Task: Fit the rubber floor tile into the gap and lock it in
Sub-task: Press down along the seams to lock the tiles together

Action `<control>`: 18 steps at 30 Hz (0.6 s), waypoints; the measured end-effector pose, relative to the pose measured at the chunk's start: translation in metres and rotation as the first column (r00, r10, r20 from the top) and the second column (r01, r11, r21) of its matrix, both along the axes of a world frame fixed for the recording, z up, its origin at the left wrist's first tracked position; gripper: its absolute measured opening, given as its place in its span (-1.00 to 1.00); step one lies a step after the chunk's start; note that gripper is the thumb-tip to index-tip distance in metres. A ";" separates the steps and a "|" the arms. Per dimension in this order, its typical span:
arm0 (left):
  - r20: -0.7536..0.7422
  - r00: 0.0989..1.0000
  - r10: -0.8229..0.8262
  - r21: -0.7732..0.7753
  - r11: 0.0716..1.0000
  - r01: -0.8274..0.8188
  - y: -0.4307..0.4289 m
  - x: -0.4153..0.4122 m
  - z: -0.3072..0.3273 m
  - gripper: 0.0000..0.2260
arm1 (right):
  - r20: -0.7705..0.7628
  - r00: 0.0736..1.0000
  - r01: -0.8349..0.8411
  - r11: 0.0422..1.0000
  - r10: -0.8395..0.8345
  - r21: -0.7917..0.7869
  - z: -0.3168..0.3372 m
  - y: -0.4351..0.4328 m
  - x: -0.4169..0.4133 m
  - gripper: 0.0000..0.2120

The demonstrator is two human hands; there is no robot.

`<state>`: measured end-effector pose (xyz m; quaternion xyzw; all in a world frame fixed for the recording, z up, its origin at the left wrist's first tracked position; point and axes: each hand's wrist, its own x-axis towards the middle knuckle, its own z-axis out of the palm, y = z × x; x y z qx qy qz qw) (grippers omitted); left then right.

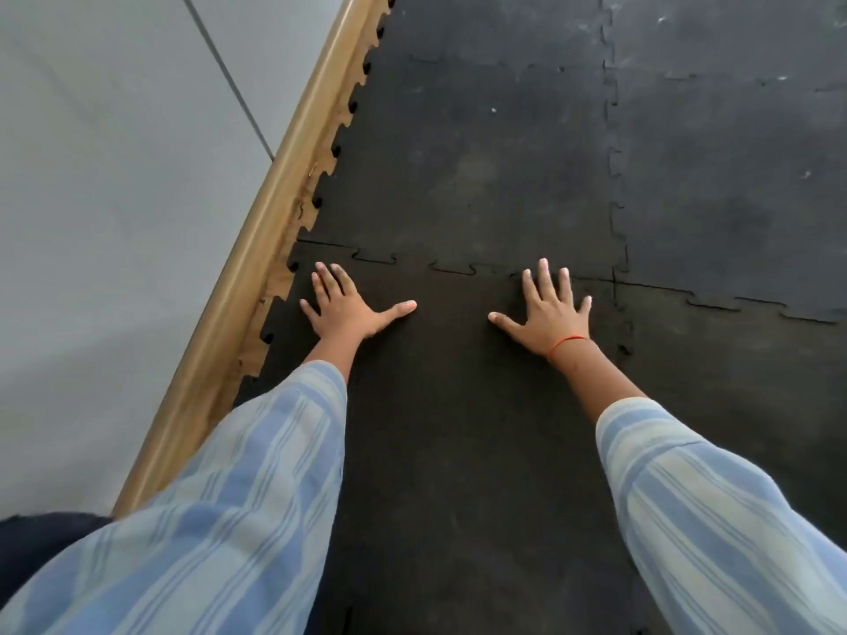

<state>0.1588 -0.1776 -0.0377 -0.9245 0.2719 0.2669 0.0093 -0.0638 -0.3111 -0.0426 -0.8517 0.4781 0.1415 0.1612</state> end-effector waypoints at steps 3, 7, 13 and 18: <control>-0.008 0.997 -0.079 0.058 0.995 0.080 -0.003 0.030 0.000 0.29 | 0.054 0.946 -0.320 0.947 0.320 -0.014 -0.007 0.006 0.041 -0.28; -0.047 0.989 -0.142 0.137 0.980 0.147 -0.012 0.040 0.007 0.31 | -0.026 0.953 -0.296 0.948 0.301 0.113 -0.004 -0.013 0.079 -0.23; -0.250 0.954 -0.168 0.181 0.959 0.217 0.015 0.058 0.090 -0.06 | -0.250 0.896 -0.291 0.910 0.368 0.295 0.060 -0.012 0.119 -0.34; -0.234 0.969 -0.082 0.014 0.996 0.087 0.081 0.030 0.178 -0.43 | -0.113 0.878 -0.411 0.854 0.465 0.318 0.178 0.046 0.133 -0.50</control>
